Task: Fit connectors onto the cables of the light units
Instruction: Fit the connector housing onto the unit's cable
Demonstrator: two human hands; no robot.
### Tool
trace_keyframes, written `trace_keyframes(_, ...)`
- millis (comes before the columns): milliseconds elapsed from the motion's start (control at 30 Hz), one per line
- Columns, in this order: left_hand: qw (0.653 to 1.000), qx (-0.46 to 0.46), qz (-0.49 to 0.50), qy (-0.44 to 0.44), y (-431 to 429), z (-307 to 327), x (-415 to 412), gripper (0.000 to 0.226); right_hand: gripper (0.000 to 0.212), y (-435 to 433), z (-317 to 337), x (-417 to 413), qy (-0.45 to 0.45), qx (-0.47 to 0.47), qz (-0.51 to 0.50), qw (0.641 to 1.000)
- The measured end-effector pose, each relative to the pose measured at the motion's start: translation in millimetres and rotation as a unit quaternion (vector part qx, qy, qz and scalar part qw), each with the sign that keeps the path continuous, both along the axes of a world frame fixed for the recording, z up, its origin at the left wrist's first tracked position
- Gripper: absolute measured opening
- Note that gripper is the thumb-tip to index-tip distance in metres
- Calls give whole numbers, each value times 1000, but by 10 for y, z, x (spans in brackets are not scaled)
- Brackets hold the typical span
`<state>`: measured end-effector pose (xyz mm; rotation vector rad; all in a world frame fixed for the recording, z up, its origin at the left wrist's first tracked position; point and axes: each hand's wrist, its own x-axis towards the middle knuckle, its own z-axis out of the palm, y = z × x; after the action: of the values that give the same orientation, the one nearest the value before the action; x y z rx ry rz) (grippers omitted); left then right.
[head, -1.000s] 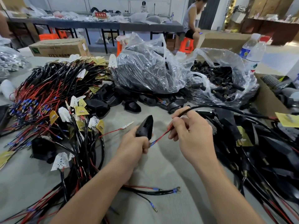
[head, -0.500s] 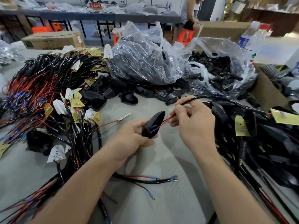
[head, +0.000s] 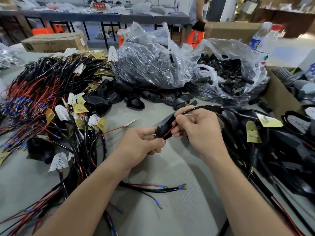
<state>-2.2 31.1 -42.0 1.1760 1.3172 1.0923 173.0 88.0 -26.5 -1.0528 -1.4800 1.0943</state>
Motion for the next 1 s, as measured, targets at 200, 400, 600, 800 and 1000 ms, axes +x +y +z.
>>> trace_keyframes(200,999,-1,-34,-8,-15,-4,-11,16,13,-116,-20,-90,-223,29,34,974)
trace_keyframes(400,999,-9,-40,15,-6,9,23,20,19,-153,52,-103,-187,49,-63,979)
trace_keyframes(600,999,-34,18,26,-2,35,-49,34,42,-146,29,-141,-97,58,-165,980)
trace_keyframes(800,996,-25,51,67,-3,64,-54,67,28,-55,51,-49,165,-193,67,965)
trace_keyframes(1000,956,25,235,175,15,40,-131,55,12,6,20,-14,214,-207,60,953)
